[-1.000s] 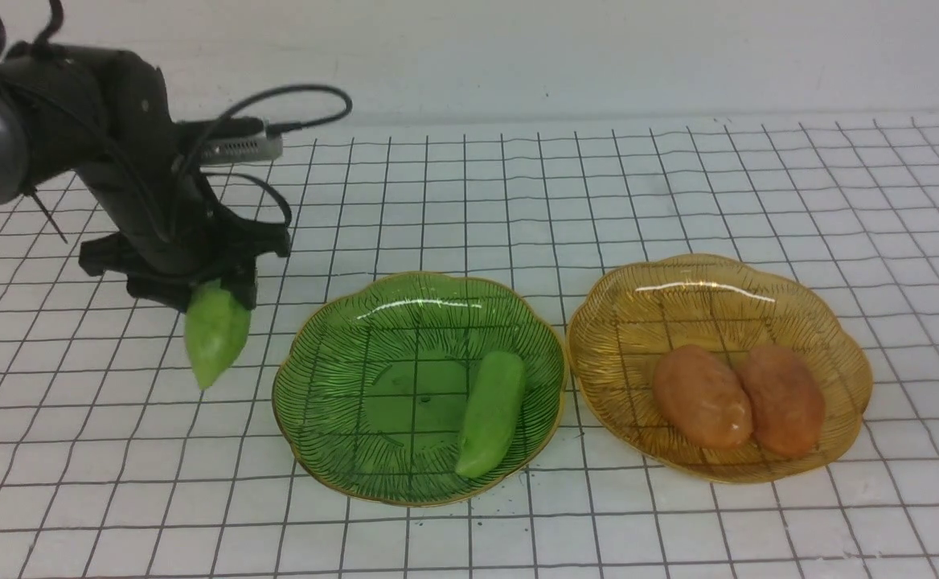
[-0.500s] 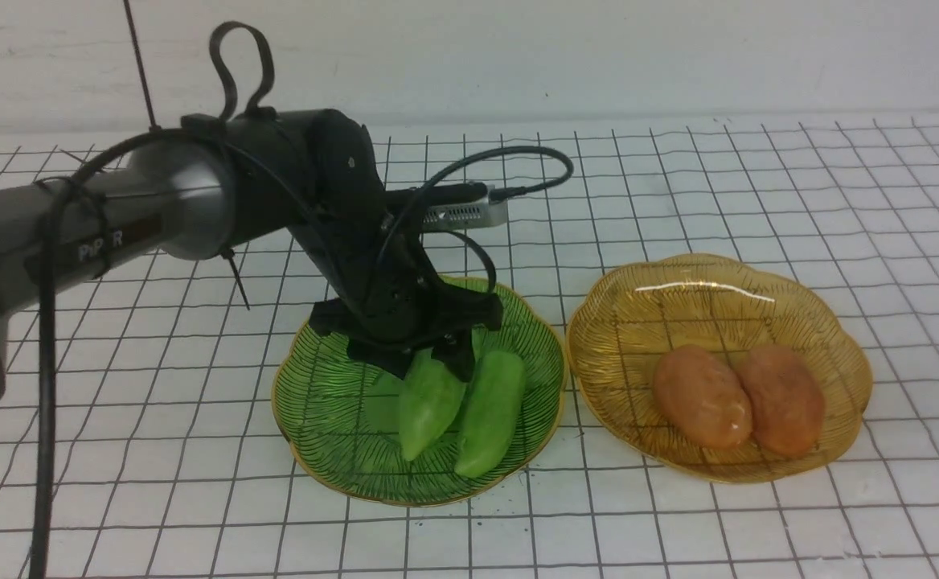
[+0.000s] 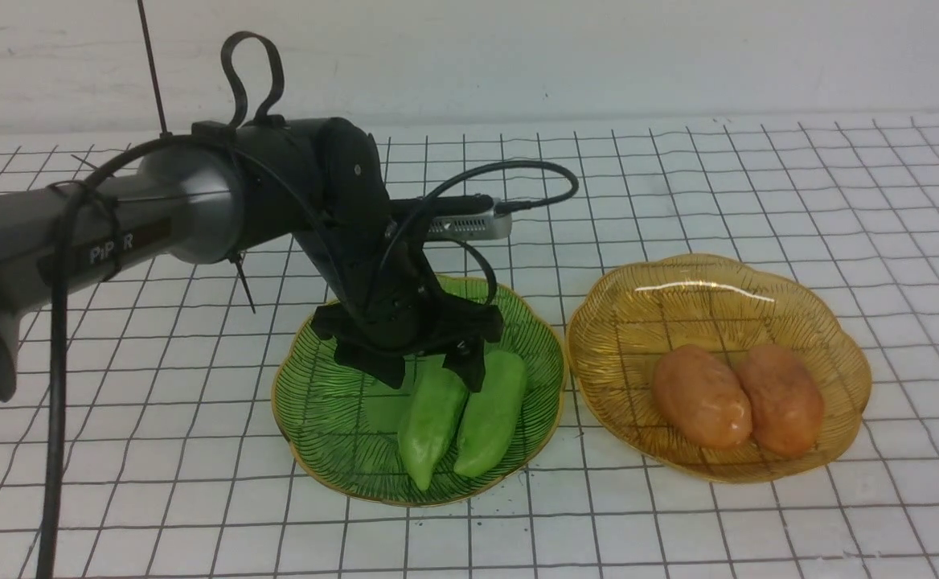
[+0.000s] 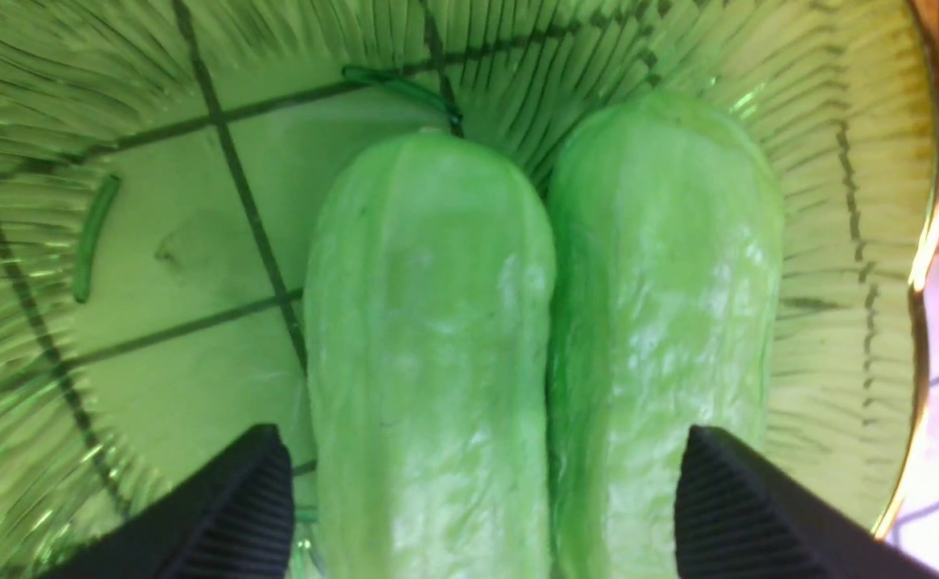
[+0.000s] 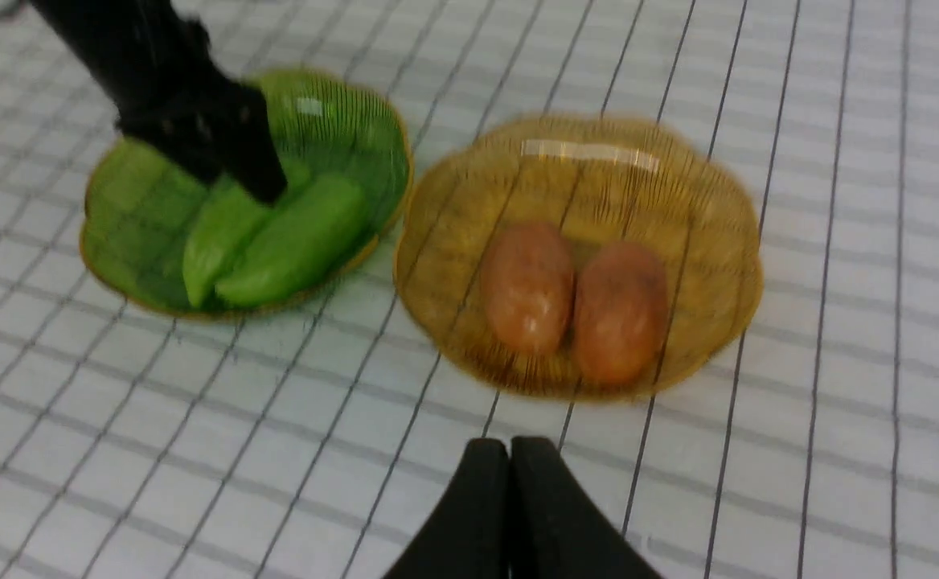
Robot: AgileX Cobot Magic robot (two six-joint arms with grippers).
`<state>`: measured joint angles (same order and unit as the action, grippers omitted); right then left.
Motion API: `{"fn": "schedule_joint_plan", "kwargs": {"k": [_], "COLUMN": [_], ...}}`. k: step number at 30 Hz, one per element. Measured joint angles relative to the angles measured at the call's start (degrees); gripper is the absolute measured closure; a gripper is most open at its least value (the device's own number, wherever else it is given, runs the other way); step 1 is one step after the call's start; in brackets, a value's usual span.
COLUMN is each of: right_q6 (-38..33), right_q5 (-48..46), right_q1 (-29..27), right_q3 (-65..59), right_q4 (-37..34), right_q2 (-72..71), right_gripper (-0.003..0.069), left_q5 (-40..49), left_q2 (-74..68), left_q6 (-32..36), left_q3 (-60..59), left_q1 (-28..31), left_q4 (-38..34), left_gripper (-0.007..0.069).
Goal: Put different types of vegetables on the plate.
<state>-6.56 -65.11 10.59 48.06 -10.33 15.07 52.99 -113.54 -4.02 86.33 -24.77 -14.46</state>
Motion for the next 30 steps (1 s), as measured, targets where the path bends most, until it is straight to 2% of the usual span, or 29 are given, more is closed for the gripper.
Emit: {"fn": "schedule_joint_plan", "kwargs": {"k": [1,2,3,4,6,8,12,14,16,17,18,20,23,30], "right_q6": [-0.6,-0.7,-1.2,-2.9,-4.7,-5.3,-5.6,-5.7,-5.8,-5.8,-5.8,-5.8,-5.8,-5.8], "right_q5": [5.7,5.7,9.9,18.5,29.1,36.2,42.9,44.2,45.0,45.0,45.0,44.9,44.1,41.2], "right_q1": [0.0,0.0,0.0,0.0,0.0,0.0,0.0,0.0,0.0,0.0,0.0,0.0,0.0,0.0], "right_q3": [-2.8,-3.3,-5.0,-9.8,-16.2,-20.8,-25.9,-27.5,-29.6,-30.0,-31.3,-32.5,-34.2,-37.2], "right_q4": [-0.1,-0.1,-0.3,-0.8,-2.1,-3.8,-5.1,-5.3,-5.4,-5.4,-5.4,-5.4,-5.4,-5.4], "right_q2": [-3.2,-3.2,-5.1,-8.0,-10.0,-10.3,-10.3,-10.3,-10.3,-10.3,-10.3,-10.3,-10.3,-10.3], "right_gripper": [0.0673,0.0673,0.0673,0.0673,0.0673,0.0673,0.0673,0.0673,0.0673,0.0673,0.0673,0.0673,0.0673,0.0673], "left_q5": [0.3,0.4,0.6,0.7,0.8,0.8,1.0,1.2,1.4,1.4,1.8,2.1,2.3,6.4], "left_q2": [0.0,0.0,0.1,0.4,1.1,1.9,3.0,3.3,3.5,3.5,3.6,4.1,5.9,16.0], "left_q6": [0.5,0.5,0.7,0.8,0.8,0.8,0.9,1.1,1.9,2.0,2.4,2.8,3.1,3.2], "left_q3": [0.0,0.0,0.0,0.0,0.0,0.0,0.0,0.0,0.0,0.0,0.0,0.0,0.0,0.0], "left_q1": [0.0,0.0,0.0,0.0,0.0,0.0,0.0,0.0,0.0,0.0,0.0,0.0,0.0,0.0], "left_q4": [0.0,0.0,0.0,0.0,0.0,0.0,0.1,0.3,1.5,1.6,2.8,4.3,6.3,9.6], "left_gripper": [0.0078,0.0081,0.0094,0.0122,0.016,0.0204,0.0296,0.0338,0.0435,0.0442,0.0501,0.0565,0.0618,0.0632]}}
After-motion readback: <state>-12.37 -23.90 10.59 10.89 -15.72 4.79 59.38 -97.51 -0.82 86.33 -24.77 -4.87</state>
